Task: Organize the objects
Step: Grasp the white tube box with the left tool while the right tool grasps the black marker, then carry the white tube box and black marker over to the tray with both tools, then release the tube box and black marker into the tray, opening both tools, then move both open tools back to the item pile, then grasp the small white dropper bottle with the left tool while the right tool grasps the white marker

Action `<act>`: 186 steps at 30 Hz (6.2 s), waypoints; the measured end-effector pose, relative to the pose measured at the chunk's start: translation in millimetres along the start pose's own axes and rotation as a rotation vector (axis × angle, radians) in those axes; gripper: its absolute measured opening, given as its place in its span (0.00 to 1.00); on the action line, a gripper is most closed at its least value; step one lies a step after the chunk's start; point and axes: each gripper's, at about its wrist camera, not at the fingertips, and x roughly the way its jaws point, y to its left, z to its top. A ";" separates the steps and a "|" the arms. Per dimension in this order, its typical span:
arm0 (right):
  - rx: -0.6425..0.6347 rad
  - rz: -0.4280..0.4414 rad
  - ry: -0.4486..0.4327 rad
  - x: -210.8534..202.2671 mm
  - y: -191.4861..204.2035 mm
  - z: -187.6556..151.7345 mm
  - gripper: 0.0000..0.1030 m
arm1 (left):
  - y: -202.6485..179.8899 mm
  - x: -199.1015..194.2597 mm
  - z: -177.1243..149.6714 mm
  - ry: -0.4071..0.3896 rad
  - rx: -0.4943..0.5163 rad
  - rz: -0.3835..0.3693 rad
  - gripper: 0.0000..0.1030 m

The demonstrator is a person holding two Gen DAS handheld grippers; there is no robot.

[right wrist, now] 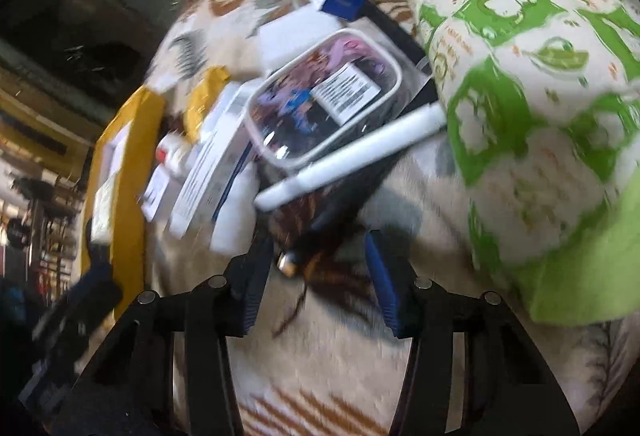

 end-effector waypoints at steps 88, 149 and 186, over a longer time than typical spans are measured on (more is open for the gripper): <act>-0.570 0.061 0.118 135.0 303.4 67.5 0.14 | 280.3 54.7 102.0 0.185 -0.385 0.015 0.15; -0.272 0.089 -0.017 -33.8 49.3 -48.6 0.46 | 21.2 10.3 2.2 -0.054 -0.108 0.047 0.73; -0.110 -0.330 -0.011 34.6 45.5 25.5 0.22 | 7.5 12.8 1.4 0.022 -0.035 -0.055 0.71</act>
